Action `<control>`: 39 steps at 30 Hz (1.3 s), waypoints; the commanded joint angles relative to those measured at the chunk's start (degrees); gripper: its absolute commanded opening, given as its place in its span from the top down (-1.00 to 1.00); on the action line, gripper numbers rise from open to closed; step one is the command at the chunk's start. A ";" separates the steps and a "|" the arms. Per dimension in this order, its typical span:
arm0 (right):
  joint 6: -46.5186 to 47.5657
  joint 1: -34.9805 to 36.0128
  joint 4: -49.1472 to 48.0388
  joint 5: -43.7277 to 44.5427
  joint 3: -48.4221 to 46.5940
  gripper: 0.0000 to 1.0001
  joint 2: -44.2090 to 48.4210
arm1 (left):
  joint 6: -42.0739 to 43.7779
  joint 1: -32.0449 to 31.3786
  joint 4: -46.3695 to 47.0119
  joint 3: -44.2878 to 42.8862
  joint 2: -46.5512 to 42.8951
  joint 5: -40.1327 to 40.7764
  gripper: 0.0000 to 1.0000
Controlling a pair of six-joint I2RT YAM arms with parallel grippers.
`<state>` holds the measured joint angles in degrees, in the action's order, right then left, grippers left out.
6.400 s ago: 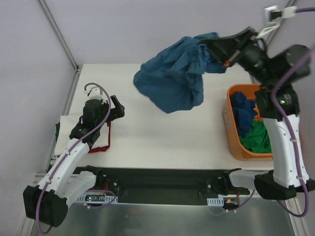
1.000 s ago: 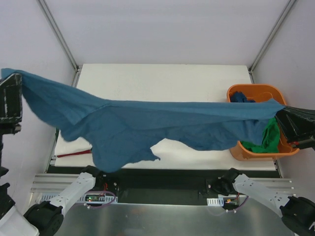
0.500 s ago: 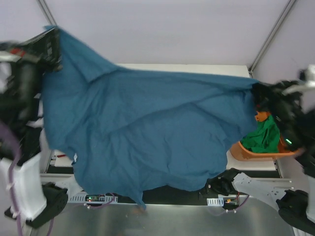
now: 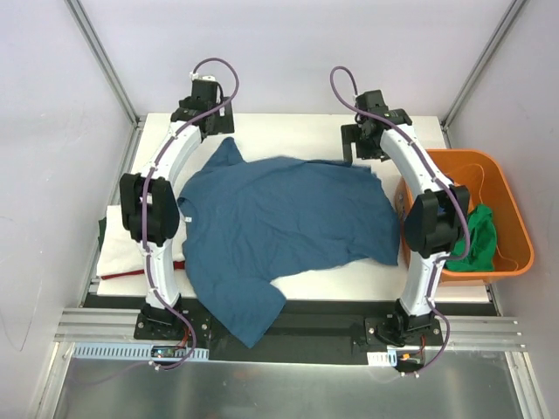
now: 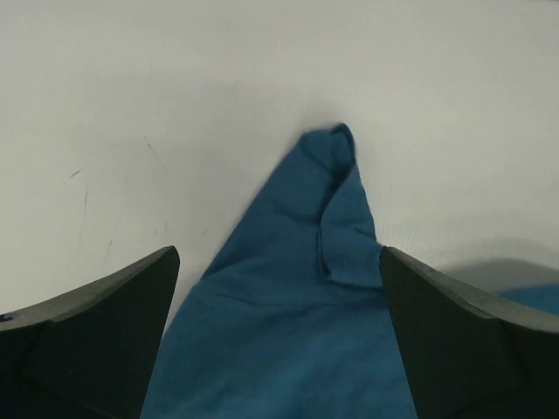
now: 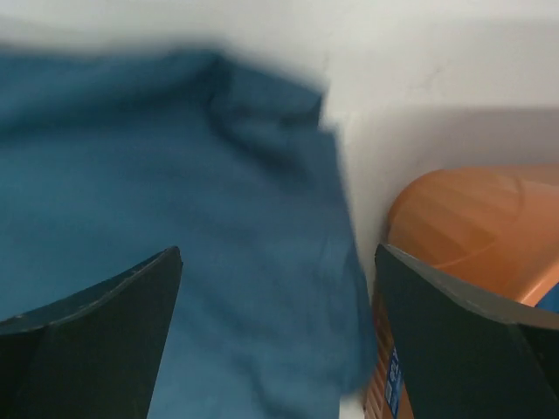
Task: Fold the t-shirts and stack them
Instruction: Flatten out the tshirt
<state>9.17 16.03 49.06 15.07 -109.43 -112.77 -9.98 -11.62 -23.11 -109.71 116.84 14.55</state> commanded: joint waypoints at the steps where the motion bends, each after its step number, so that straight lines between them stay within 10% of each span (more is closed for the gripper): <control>1: 4.01 0.93 3.08 -9.69 -1.60 -0.93 10.18 | -1.27 -0.16 3.25 0.89 -11.80 -3.11 -0.98; 13: -3.89 5.15 -6.52 -20.96 31.79 -0.93 27.16 | -14.45 -1.21 3.34 34.10 -31.92 -14.45 -0.99; 23: -7.49 12.79 -9.86 -18.32 38.24 -0.93 22.25 | -21.84 -8.07 3.69 52.31 -36.25 -17.19 -0.99; 33: -10.66 14.82 -12.14 -20.43 39.82 -0.93 14.08 | -24.47 -6.67 3.52 44.42 -15.72 -7.34 -0.99; 39: -11.54 14.82 -13.98 -25.60 38.24 -0.93 9.51 | -24.13 -1.13 2.99 28.96 0.90 -15.85 -0.99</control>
<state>-0.47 30.65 37.23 -5.85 -69.69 -100.88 -33.67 -16.25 -21.28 -73.47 108.90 1.91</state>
